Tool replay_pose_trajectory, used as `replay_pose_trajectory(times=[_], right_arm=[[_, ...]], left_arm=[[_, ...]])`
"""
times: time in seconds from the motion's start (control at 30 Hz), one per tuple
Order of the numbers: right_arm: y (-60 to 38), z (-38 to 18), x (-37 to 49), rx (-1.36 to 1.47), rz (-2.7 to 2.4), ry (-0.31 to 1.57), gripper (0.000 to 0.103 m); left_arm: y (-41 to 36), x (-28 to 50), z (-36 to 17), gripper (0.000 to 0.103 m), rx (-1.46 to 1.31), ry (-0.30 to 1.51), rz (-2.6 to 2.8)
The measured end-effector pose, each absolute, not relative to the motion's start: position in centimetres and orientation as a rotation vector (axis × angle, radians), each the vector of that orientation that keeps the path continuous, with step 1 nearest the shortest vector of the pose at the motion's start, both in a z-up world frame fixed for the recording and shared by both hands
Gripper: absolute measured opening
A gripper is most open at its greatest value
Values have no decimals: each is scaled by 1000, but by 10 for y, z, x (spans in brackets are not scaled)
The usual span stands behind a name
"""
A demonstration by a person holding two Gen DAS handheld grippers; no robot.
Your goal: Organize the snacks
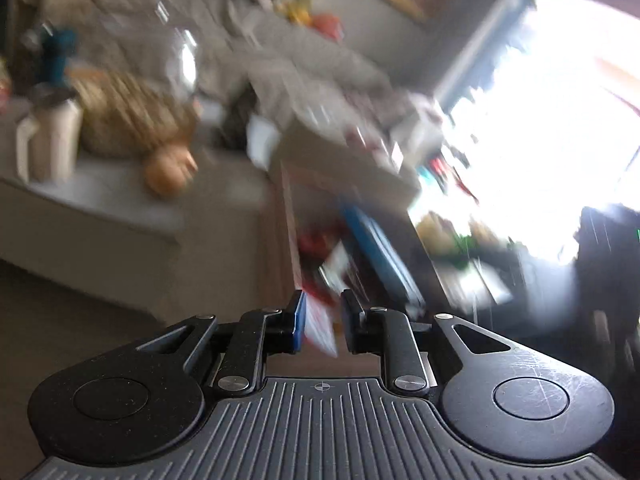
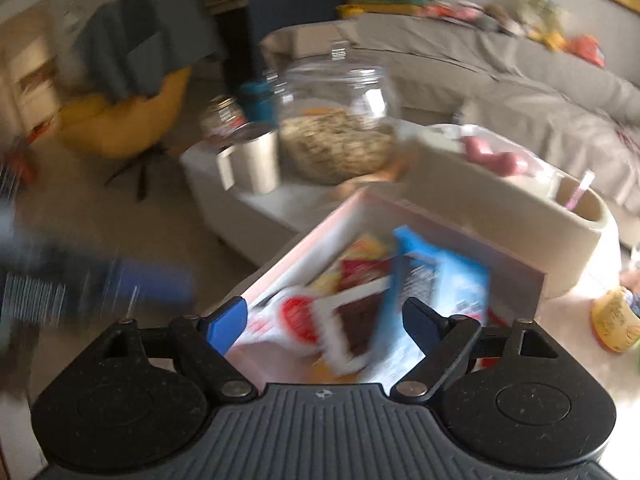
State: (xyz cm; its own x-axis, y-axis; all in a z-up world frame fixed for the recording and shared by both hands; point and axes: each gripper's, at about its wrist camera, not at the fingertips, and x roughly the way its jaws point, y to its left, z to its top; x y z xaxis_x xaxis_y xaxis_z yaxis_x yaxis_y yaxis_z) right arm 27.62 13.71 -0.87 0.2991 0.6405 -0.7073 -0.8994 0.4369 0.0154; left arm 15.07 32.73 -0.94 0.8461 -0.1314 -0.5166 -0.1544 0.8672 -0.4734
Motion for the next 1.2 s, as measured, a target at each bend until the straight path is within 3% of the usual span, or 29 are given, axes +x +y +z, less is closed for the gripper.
replay_pose_trajectory(times=[0.07,0.13,0.27,0.47,0.77,0.93,1.0,1.03,1.07,1.13,1.2], right_arm=[[148,-16,257,-492,1089,684,58],[160,-24,243,-540,1103,659,55],[182,-38,232,-604,1100,647,31],[157,-2,248,-477,1044,616,15],[117,3,326,-388,706,669,15],[72,9,309,-227,742,706,17],[52,13,284,-189,768,685,26],[39,16,267,-164,772,673,37],[27,16,253,-143,771,661,56],[6,18,224,-120,755,634,74],[-10,15,198,-118,737,620,74]], left_arm=[[334,150,-3,22,-515,546,83],[336,151,-3,22,-512,549,113],[334,146,-7,22,-506,560,124],[339,138,-8,22,-498,568,132],[303,161,-14,22,-412,609,19],[266,152,-14,22,-321,602,44],[247,141,-13,22,-302,587,46],[237,134,-12,22,-298,579,49],[228,127,-11,22,-295,570,54],[209,113,-9,22,-288,554,64],[189,99,-7,22,-278,550,64]])
